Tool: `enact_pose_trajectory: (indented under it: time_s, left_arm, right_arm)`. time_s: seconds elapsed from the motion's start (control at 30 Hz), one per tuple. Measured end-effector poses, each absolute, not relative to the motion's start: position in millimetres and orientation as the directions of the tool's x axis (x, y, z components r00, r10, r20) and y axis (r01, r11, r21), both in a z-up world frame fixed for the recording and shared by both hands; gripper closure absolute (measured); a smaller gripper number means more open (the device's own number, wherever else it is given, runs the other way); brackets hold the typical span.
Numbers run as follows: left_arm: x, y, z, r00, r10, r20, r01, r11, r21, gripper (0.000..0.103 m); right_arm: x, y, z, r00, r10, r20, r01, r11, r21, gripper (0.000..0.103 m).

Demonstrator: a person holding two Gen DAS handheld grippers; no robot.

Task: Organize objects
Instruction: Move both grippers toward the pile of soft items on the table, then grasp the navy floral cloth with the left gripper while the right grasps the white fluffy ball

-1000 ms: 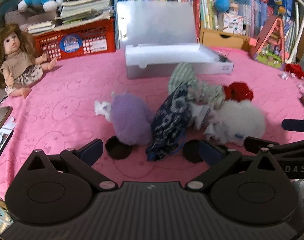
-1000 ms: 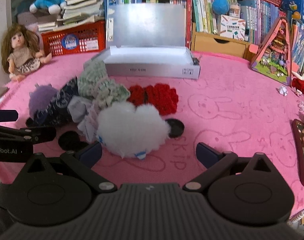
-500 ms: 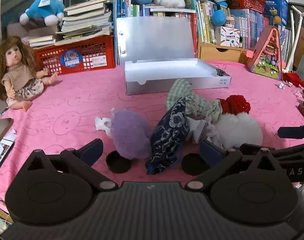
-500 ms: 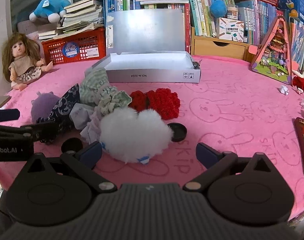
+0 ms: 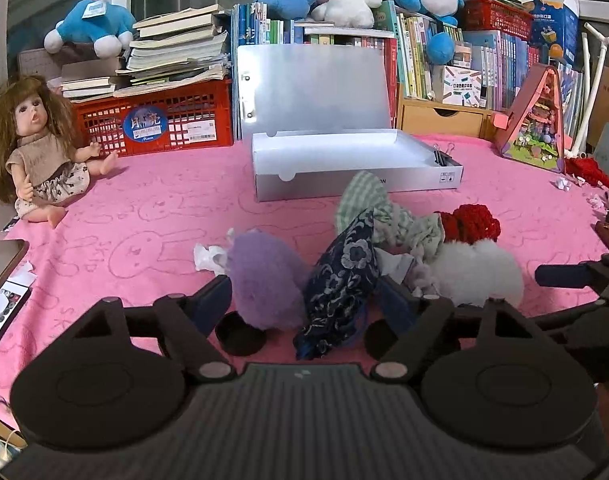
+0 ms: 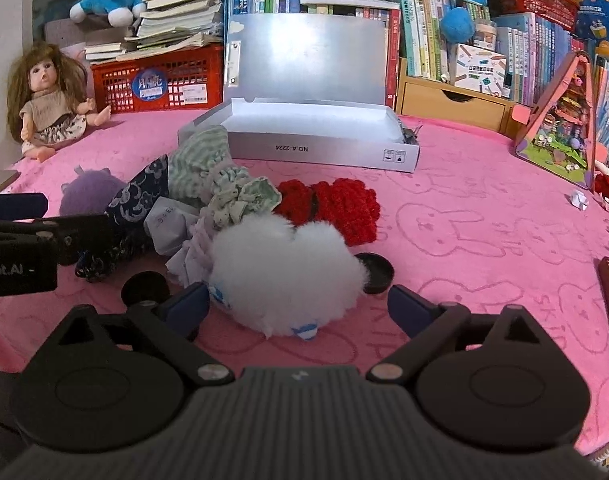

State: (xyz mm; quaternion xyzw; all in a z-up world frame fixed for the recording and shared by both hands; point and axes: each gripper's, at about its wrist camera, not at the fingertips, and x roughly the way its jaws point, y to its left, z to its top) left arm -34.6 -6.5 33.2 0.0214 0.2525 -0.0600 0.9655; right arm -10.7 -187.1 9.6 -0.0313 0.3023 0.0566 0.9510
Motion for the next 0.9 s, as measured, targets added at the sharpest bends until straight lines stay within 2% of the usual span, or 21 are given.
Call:
enact_pose_trajectory:
  time_s: [0.1,0.27,0.7,0.77,0.87,0.9]
  left_arm:
    - [-35.0,-5.8,33.1,0.865,-0.11,-0.49,0.131,0.991,0.009,0.021]
    - [-34.5,-4.6,31.7,0.862,-0.109,-0.495,0.127,0.992,0.003,0.021]
    - [-34.6,-4.0,33.4,0.87,-0.112,-0.481,0.13,0.992,0.004,0.022]
    - [-35.5,-4.6,35.1,0.871,-0.117,-0.477,0.136,0.991,0.004,0.025]
    - [-35.2,-6.7,37.7,0.87,-0.144,-0.472,0.157,0.988,-0.013,0.04]
    - [-34.3,-8.5,37.9,0.869,-0.149,-0.472,0.163,0.987,-0.011,0.043]
  right_arm:
    - [-6.1,-185.8,6.1,0.806,0.09,-0.585,-0.131,0.991,-0.028,0.006]
    - [3.8,-184.9,0.4,0.79,0.106,-0.604,-0.145,0.989,-0.016,0.013]
    - [3.5,-191.3,7.1,0.8,0.121,-0.588,-0.136,0.99,0.018,0.023]
    - [2.8,-195.5,10.5,0.805,0.125,-0.58,-0.129,0.991,0.035,0.023]
    - [1.1,-200.6,16.5,0.82,0.116,-0.561,-0.111,0.993,0.043,0.023]
    - [0.7,-202.6,18.7,0.824,0.112,-0.555,-0.106,0.993,0.044,0.023]
